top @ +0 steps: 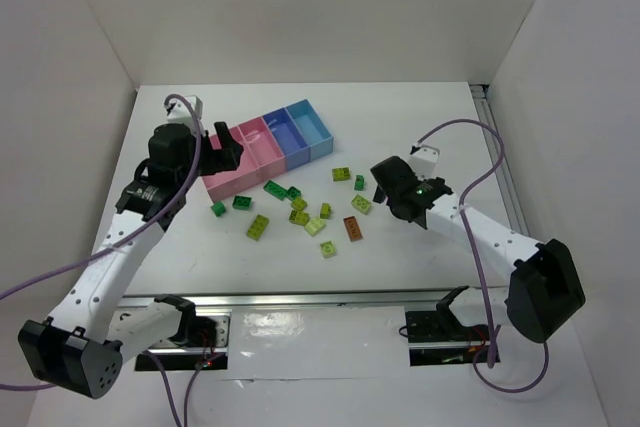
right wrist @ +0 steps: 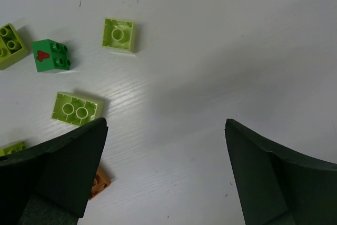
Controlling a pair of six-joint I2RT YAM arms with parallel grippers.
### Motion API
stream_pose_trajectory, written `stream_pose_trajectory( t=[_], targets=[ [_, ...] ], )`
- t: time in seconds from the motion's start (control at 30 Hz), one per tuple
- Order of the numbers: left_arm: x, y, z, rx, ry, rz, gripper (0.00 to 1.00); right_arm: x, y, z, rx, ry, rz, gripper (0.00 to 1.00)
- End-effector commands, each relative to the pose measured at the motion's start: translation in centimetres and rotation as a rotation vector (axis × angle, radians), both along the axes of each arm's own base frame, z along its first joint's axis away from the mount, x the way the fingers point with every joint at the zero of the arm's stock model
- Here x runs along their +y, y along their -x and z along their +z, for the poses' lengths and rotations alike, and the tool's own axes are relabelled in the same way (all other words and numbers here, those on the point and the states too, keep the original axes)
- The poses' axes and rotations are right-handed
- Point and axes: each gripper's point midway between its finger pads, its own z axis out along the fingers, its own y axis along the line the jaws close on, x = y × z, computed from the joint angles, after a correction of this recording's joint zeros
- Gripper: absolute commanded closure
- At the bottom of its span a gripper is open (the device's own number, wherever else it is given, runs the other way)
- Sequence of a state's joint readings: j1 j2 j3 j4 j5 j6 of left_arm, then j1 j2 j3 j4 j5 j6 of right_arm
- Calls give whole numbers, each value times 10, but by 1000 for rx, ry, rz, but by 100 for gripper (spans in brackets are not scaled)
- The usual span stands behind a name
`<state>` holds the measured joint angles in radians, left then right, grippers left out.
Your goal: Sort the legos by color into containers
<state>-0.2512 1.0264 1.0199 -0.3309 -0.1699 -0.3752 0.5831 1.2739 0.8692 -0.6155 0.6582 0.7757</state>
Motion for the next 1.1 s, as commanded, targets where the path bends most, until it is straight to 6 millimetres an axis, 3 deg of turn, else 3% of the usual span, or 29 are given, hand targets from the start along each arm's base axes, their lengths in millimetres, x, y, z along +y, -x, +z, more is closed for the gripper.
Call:
stream_pose_trajectory(
  t=[0.0,0.03,0.17,0.23,0.47,0.53,0.7,0.83,0.87,0.93,1.07],
  targets=[
    [-13,-2,22,-32,59,-53,0,4,-6,1,-22,-12,-20,0],
    [-16,-6,13,-4,57,-64,0,4,-9,5,-34,-11,-25,0],
    [-27,-8,8,60,40,-102,0,9,-7,-1,-16,22,4,0],
    [-27,-12,16,39,26,-63,0,10,-7,0,-21,28,8,0],
    [-36,-3,-42,248,88,-58,0,13,0,2,-21,-12,29,0],
    [-30,7,-68,305,103,0,0,18,3,-2,-28,-29,71,0],
    [-8,44,-124,483,100,238,18,21,8,3,-56,-73,109,0],
    [2,58,-151,536,140,372,20,21,9,3,-54,-67,115,0],
    [6,56,-150,521,154,416,21,24,7,6,-58,-78,120,0],
    [18,64,-169,571,120,479,28,25,8,5,-53,-85,126,0],
    [32,69,-186,613,119,556,36,24,8,2,-40,-65,140,0]
  ],
)
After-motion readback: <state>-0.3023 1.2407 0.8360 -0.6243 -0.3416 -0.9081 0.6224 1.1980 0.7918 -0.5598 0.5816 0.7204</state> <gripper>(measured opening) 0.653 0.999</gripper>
